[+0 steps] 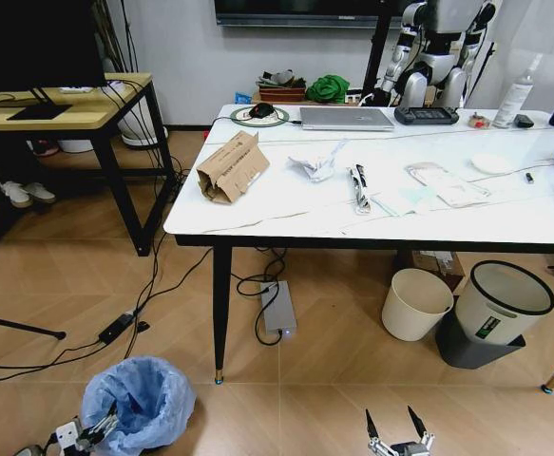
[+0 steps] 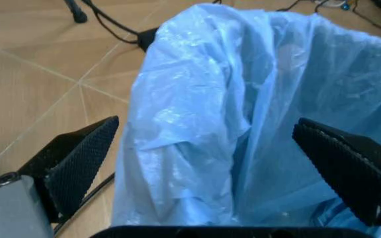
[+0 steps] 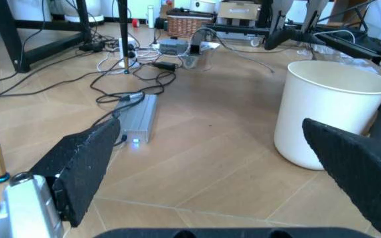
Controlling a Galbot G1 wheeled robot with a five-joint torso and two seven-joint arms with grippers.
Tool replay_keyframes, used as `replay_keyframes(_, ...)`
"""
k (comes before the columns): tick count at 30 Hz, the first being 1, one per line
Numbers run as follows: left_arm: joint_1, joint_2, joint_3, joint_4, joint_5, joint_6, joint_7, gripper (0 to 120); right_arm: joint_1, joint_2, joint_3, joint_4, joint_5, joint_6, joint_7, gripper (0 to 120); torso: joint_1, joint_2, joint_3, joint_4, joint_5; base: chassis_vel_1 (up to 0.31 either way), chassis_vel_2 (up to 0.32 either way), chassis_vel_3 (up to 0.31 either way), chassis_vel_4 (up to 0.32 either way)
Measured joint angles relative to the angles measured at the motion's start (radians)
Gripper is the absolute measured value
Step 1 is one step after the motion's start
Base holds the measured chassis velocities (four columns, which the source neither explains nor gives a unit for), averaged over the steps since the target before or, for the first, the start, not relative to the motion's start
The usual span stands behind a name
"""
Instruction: Pick up the trash bin and place the trash from the table into it.
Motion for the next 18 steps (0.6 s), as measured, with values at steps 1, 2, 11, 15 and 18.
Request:
replay_keyframes(1, -0.002, 0.006, -0.001, 0.004, -0.002, 0.014, 0.000, 100, -0.001, 0.000, 0.001, 0.000, -0.001, 0.001, 0.000, 100, 0.000, 0.001, 0.000, 0.0000, 0.0001, 0.000, 0.000, 0.000, 0.000)
replay_keyframes(2, -0.005, 0.011, -0.003, 0.008, -0.004, 0.027, -0.001, 100, -0.002, 0.000, 0.002, 0.000, -0.002, 0.002, 0.001, 100, 0.000, 0.001, 0.001, 0.0001, 0.0001, 0.000, 0.000, 0.000, 0.000)
replay_keyframes(11, -0.022, 0.026, -0.014, 0.037, -0.020, 0.080, -0.013, 94, -0.006, 0.001, 0.005, 0.007, -0.009, 0.002, 0.002, 100, 0.001, 0.003, 0.002, 0.0001, 0.0001, 0.000, 0.000, 0.000, 0.000)
replay_keyframes(15, -0.034, 0.026, -0.015, 0.054, -0.028, 0.090, -0.008, 77, -0.010, 0.001, 0.005, 0.015, -0.015, 0.000, 0.003, 100, 0.002, 0.004, 0.003, 0.0001, 0.0000, 0.000, 0.000, 0.000, 0.000)
replay_keyframes(18, -0.040, 0.024, -0.014, 0.060, -0.029, 0.090, -0.006, 67, -0.011, 0.001, 0.005, 0.017, -0.016, 0.000, 0.003, 100, 0.002, 0.005, 0.003, 0.0001, 0.0000, 0.000, 0.000, 0.000, 0.000)
